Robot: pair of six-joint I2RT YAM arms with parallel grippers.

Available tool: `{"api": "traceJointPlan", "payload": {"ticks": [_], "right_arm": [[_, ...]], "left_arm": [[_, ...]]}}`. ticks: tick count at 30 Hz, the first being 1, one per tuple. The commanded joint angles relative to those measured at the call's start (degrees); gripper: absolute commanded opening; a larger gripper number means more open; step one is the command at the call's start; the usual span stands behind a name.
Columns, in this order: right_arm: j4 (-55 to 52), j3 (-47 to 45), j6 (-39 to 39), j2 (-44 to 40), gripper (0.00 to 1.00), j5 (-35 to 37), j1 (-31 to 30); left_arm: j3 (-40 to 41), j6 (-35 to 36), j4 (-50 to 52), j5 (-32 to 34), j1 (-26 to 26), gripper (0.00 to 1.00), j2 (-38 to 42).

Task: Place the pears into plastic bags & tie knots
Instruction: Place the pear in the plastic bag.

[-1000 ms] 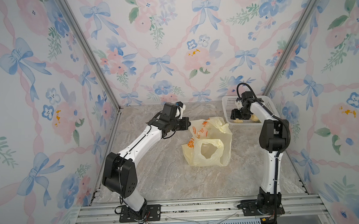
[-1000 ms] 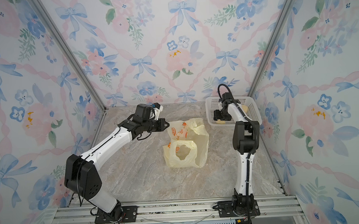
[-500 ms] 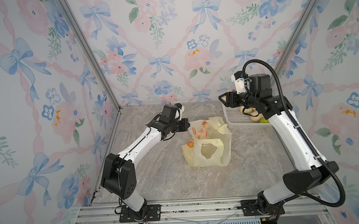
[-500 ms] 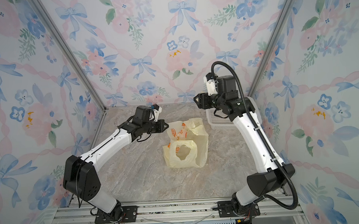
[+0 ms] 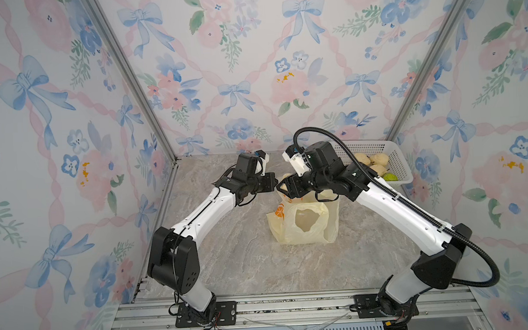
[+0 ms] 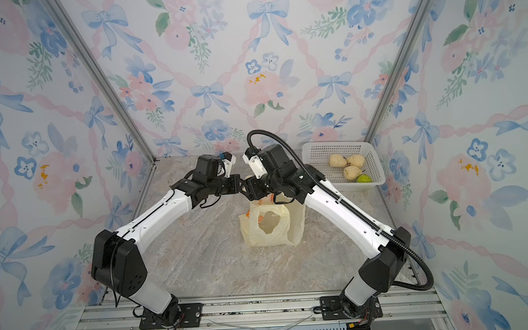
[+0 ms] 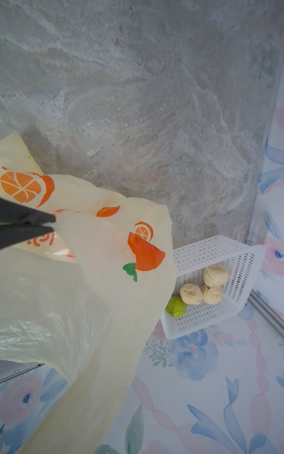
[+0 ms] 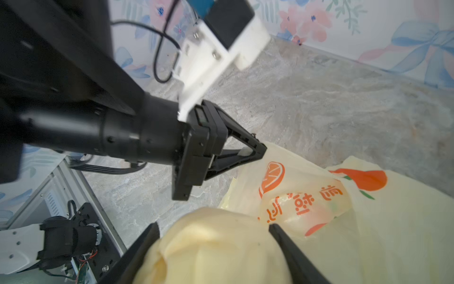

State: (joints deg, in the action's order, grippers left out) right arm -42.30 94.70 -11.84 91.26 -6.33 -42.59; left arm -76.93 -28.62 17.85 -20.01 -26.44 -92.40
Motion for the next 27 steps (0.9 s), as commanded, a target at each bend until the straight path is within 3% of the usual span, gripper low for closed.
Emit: {"api": "traceJointPlan", "payload": {"ticks": [1, 7, 15, 17, 22, 24, 27], "right_arm": [[0.63, -5.83, -0.75, 0.48, 0.49, 6.39, 0.40], [7.77, -14.73, -3.02, 1.64, 0.50, 8.53, 3.03], [19.52, -18.41, -5.22, 8.27, 0.51, 16.91, 2.94], [21.23, -17.18, -5.87, 10.43, 0.51, 16.11, 3.51], [27.62, -12.55, -7.06, 16.59, 0.67, 12.16, 3.39], [27.88, -10.69, -6.97, 18.24, 0.79, 12.43, 3.32], [25.08, -8.39, -5.59, 17.16, 0.81, 10.86, 3.53]], "left_arm": [[0.90, 0.23, -0.34, -0.39, 0.50, 0.00, 1.87], [0.85, 0.32, -0.36, -0.56, 0.55, 0.00, 1.52], [-0.24, 0.10, -0.39, -1.97, 0.40, 0.00, 0.42], [-0.33, 0.22, -0.35, -2.68, 0.25, 0.00, 0.20], [0.02, 0.22, -0.37, -2.84, -0.09, 0.00, -0.25], [0.26, 0.37, -0.29, -2.20, -0.02, 0.00, -0.25], [0.55, 0.62, -0.34, -1.71, 0.07, 0.00, -0.35]]}}
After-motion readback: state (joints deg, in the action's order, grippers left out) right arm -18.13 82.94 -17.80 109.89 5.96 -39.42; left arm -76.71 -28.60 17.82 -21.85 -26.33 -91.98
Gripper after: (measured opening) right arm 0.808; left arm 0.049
